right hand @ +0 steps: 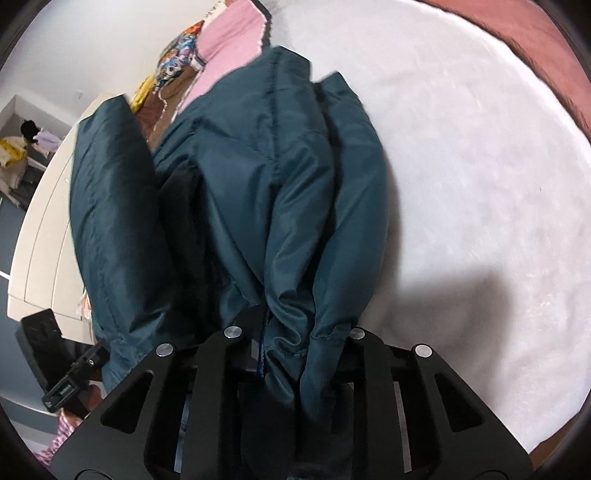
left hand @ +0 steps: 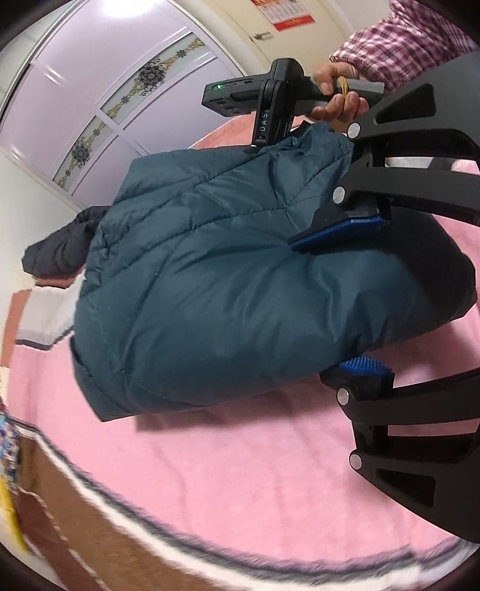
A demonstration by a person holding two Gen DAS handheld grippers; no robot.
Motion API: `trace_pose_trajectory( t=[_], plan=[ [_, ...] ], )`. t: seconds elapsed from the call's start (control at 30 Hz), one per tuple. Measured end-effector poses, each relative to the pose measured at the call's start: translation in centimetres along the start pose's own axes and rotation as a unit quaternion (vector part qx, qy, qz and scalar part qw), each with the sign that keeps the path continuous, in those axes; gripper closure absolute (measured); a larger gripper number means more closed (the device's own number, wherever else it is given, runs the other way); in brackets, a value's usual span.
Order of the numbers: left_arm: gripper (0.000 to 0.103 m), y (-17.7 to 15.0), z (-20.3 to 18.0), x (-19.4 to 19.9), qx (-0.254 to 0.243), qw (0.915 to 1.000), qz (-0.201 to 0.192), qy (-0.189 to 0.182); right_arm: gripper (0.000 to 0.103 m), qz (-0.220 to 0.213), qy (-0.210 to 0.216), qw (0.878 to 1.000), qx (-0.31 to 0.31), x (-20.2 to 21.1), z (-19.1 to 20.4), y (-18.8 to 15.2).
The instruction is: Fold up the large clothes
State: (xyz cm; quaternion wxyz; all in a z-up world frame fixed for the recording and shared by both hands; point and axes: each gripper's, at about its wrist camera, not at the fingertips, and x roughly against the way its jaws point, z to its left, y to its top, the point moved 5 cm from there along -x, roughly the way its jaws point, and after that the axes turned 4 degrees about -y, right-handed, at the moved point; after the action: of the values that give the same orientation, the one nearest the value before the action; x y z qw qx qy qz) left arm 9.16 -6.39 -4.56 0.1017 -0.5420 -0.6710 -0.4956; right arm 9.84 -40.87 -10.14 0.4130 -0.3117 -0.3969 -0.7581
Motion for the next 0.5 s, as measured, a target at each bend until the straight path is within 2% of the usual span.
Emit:
trace_pose_trajectory(
  t=[0.23, 0.4, 0.5],
  plan=[
    [0.053, 3.7, 2.9, 2.2, -0.023, 0.9983, -0.039, 0.035, 0.083, -0.019, 0.004, 1.0, 0.023, -2.7, 4.6, 0.8],
    [0.053, 6.4, 6.1, 3.0, -0.022, 0.9961, -0.059, 0.063, 0.083, -0.024, 0.005, 0.999, 0.04, -4.7, 7.2, 1.5],
    [0.053, 7.9, 8.1, 3.5, -0.017, 0.9944, -0.069, 0.077, 0.083, -0.024, 0.002, 0.998, 0.05, -6.7, 9.2, 3.4]
  ],
)
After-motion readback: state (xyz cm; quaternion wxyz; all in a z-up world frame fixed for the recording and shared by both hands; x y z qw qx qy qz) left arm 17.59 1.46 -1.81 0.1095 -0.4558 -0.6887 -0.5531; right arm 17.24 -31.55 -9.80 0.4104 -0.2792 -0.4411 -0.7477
